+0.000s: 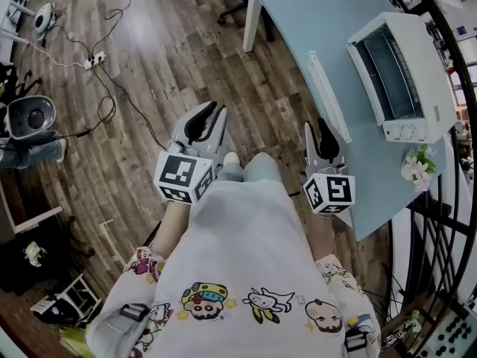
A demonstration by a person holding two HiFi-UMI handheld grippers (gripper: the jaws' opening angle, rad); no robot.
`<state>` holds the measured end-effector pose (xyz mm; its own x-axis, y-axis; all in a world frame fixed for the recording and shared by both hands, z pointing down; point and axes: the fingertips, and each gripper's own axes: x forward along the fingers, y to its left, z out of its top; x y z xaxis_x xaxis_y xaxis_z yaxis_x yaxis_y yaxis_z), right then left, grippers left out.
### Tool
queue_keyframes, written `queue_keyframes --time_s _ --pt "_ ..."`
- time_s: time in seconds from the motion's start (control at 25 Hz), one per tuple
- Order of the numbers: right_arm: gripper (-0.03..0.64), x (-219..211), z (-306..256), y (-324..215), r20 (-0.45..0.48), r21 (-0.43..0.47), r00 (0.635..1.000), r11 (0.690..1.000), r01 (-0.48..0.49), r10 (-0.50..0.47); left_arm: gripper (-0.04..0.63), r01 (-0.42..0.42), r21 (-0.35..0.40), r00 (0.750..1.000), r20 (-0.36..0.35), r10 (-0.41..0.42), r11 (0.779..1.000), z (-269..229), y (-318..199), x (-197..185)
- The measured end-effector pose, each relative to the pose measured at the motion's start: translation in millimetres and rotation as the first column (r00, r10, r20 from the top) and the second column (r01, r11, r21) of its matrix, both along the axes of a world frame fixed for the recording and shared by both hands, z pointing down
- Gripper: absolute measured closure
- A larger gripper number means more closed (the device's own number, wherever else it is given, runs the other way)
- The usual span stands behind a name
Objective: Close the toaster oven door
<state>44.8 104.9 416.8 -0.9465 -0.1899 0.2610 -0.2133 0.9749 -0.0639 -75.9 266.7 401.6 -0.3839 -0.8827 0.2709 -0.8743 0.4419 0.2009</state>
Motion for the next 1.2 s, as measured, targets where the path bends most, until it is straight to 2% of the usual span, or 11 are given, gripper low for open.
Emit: queue_keyframes --time_s 0.28,0.68,0.92,1.2 --pt "0.48 3 14 -19 -0.043 -0.02 0.996 0.997 -0.081 0.08 0.523 -0.073 -0.015 0.996 -0.046 0.072 0.997 15 -20 -10" --pt "0.477 -12 27 -89 -0.077 -0.05 0.976 0.977 -0.21 0.205 0.516 -0.204 -0.007 0.978 -0.039 0.204 0.979 10 -112 -52" --pt "0.477 -14 15 -145 -0.064 -0.053 0.948 0.947 -0.316 0.313 0.516 -0.316 0.004 0.949 -0.015 0.316 0.949 -8 -194 -71" --pt "0.477 -4 6 -205 -0.039 -0.055 0.918 0.917 -0.396 0.394 0.517 -0.42 0.006 0.907 0.031 0.42 0.907 -27 -276 -61"
